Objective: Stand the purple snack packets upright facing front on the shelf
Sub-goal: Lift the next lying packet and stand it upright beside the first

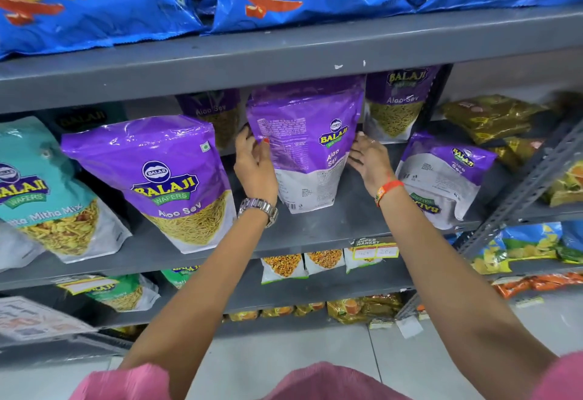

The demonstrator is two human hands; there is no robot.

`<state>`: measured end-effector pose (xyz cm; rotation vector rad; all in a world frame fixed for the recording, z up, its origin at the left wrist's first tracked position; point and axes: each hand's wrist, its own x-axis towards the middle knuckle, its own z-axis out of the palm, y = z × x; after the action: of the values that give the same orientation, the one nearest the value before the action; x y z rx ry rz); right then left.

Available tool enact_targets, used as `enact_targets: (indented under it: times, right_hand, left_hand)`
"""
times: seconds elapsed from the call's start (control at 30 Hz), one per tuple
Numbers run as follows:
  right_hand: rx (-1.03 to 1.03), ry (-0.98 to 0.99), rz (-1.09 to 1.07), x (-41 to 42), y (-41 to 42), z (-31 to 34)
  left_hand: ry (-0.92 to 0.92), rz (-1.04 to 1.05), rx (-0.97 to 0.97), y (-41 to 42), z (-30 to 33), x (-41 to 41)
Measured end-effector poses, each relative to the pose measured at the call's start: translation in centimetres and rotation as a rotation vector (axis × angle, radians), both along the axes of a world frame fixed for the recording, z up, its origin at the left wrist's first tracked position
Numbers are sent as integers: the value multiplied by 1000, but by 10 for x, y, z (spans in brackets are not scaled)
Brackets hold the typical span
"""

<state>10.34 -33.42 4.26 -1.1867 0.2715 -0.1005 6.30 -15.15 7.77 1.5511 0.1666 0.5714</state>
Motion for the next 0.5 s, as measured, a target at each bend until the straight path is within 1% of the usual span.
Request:
enact_targets:
  times: [0.07,0.13,0.2,0.27,0.4,0.47,0.5]
  right_hand:
    - [-72,5,43,-8,-3,-2]
    - [-148,33,122,-16,-5,-6]
    - [-172,69,229,-24,-5,-11]
    - [-186,87,315,-33,-1,-13]
    - [-267,139,324,-43,17,-14]
    - [-334,147,320,-44,28,-15]
    - [-359,135,319,-44,32,-16]
  left_hand:
    - [-35,-36,-25,-3,-6,-6]
    - [-64,-65,-6,-7,-14,-12]
    - [-62,-119,7,-14,-24,-20]
    - [-64,-215,23,-23,-30,-32]
    - [-39,-358,139,-37,-38,-47]
    - [-6,-368,146,-36,-37,-45]
    - [6,-366,119,-33,-35,-42]
